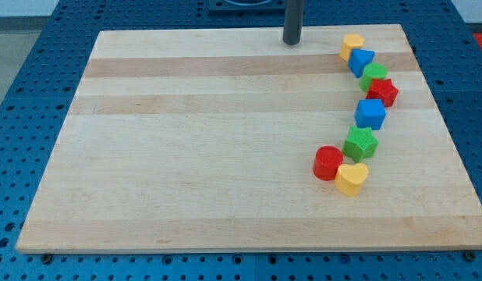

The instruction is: Adjust the green circle and red star in a vertical line

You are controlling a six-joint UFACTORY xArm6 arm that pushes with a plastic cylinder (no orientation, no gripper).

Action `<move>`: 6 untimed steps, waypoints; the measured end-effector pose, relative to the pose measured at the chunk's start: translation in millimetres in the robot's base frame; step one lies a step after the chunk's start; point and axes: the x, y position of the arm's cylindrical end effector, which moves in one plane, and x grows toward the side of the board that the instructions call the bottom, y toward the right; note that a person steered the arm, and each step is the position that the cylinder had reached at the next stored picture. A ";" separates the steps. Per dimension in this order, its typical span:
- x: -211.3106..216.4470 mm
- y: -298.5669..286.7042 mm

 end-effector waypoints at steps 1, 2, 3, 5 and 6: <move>0.0 0.0; -13.6 2.8; -24.9 5.0; -25.2 103.8; -12.9 137.8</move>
